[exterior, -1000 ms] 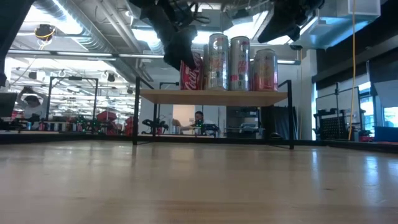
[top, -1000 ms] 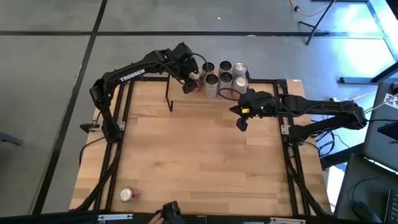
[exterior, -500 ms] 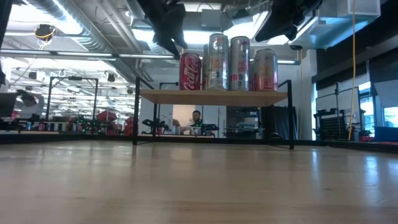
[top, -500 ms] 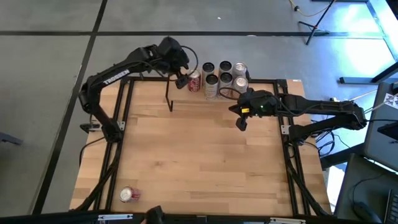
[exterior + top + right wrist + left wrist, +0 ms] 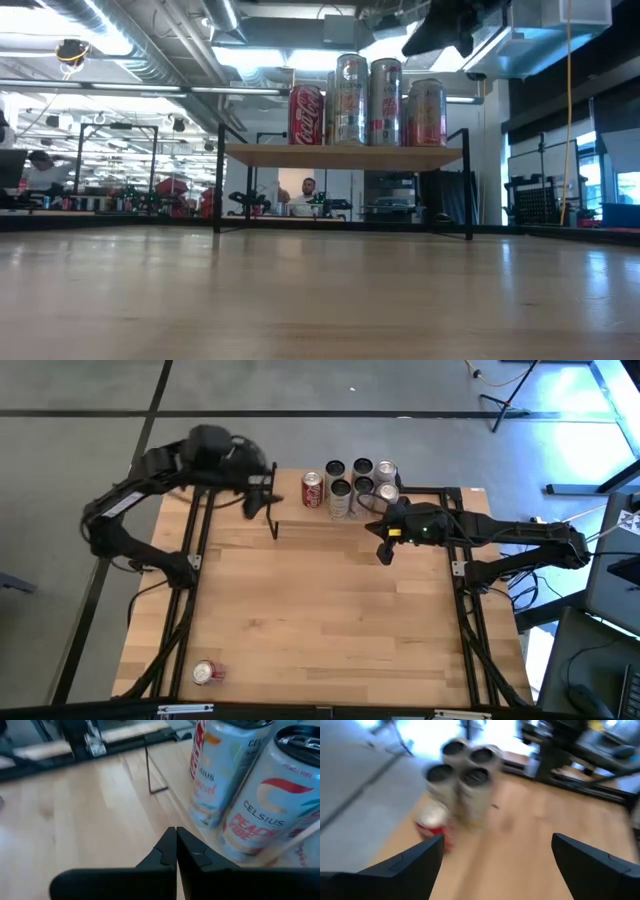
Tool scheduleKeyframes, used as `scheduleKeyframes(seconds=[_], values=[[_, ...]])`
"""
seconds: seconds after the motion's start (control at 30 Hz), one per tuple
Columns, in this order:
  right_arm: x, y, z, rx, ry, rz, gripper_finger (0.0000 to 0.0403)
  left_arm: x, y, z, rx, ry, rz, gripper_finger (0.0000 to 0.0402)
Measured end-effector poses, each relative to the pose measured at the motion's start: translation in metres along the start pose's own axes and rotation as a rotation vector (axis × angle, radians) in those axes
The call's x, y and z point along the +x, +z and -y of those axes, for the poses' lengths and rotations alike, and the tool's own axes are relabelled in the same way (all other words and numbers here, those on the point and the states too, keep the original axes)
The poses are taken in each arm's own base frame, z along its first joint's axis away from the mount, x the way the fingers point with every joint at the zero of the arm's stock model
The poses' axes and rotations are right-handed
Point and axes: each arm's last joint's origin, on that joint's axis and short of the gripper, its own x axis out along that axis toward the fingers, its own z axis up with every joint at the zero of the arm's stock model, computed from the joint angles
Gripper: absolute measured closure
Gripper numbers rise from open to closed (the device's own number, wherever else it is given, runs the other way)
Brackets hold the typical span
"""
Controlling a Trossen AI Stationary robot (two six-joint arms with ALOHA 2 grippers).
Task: Place canned beverage on shelf
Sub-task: Put the red white soda can aligned with the other red white soda can on the shelf
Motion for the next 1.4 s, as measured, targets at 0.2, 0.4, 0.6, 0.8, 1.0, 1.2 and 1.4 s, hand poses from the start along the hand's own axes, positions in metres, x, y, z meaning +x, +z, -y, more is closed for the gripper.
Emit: scheduleKeyframes(seconds=[0.2, 0.4, 0.6, 0.8, 1.0, 1.2, 1.4], values=[[-0.001, 0.004, -0.004, 0.115, 0.016, 0.050, 0.0402, -0.020, -0.024, 0.035, -0.036, -0.095, -0.153, 0.0047], [-0.003, 0.002, -0.014, 0.144, 0.060, 0.043, 0.0402, -0.009, -0.056, 0.071, -0.027, -0.168, -0.334, 0.0047], [-0.003, 0.001, -0.020, 0.179, 0.118, 0.024, 0.0366, 0.001, -0.083, 0.099, -0.038, -0.179, -0.435, 0.0047], [0.000, -0.001, -0.022, 0.201, 0.164, -0.011, 0.0275, 0.004, -0.108, 0.124, -0.107, -0.199, -0.530, 0.0047], [0.000, -0.002, -0.023, 0.173, 0.218, -0.032, 0.0206, -0.004, -0.131, 0.148, -0.256, -0.186, -0.628, 0.0047], [-0.003, -0.004, -0.034, 0.098, 0.319, -0.051, 0.0178, -0.017, -0.150, 0.168, -0.443, -0.146, -0.717, 0.0047], [-0.010, -0.010, -0.054, -0.007, 0.377, -0.050, 0.0176, -0.036, -0.173, 0.190, -0.556, -0.098, -0.819, 0.0047]])
